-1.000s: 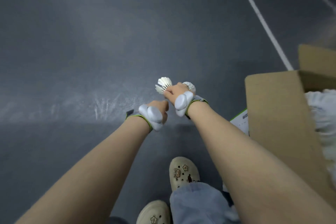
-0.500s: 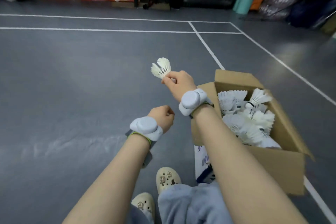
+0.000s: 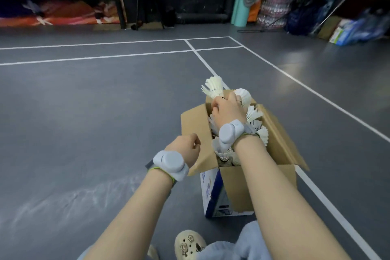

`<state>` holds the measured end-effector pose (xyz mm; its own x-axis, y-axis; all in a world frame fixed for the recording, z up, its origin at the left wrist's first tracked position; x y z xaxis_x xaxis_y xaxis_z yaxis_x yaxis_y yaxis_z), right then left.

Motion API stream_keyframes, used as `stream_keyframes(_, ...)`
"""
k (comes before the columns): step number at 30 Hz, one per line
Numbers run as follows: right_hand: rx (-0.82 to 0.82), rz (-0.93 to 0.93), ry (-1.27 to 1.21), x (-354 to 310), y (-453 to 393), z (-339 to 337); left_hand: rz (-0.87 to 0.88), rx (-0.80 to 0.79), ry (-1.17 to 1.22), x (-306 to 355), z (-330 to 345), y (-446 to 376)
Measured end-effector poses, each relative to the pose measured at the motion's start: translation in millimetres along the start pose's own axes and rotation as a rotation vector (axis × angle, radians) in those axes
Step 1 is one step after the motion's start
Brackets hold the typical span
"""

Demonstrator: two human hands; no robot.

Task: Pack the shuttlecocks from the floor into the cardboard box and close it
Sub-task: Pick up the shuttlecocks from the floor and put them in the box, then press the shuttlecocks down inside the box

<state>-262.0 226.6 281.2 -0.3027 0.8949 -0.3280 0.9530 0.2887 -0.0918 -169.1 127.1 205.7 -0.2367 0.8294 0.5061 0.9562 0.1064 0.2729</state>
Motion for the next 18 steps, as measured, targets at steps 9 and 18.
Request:
stream_keyframes(9,-0.402,0.217,0.105,65.5,-11.6,39.1,-0.016,0.019,-0.067,24.1,9.7,-34.6)
stream_keyframes(18,-0.200,0.281,0.172,128.4,11.5,9.1,0.004,-0.033,-0.106,37.8,31.2,-46.3)
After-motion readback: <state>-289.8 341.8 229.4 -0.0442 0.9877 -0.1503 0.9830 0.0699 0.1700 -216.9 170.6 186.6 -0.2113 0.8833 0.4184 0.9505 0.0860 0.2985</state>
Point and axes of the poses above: each hand's wrist, its own y-axis away from the middle knuckle, its own z-axis out of the palm, x = y × z, the point moved 9 cm from there along -y, towards the middle knuckle, and after that the axes turned 6 degrees about -x, right-handed, at the moved point
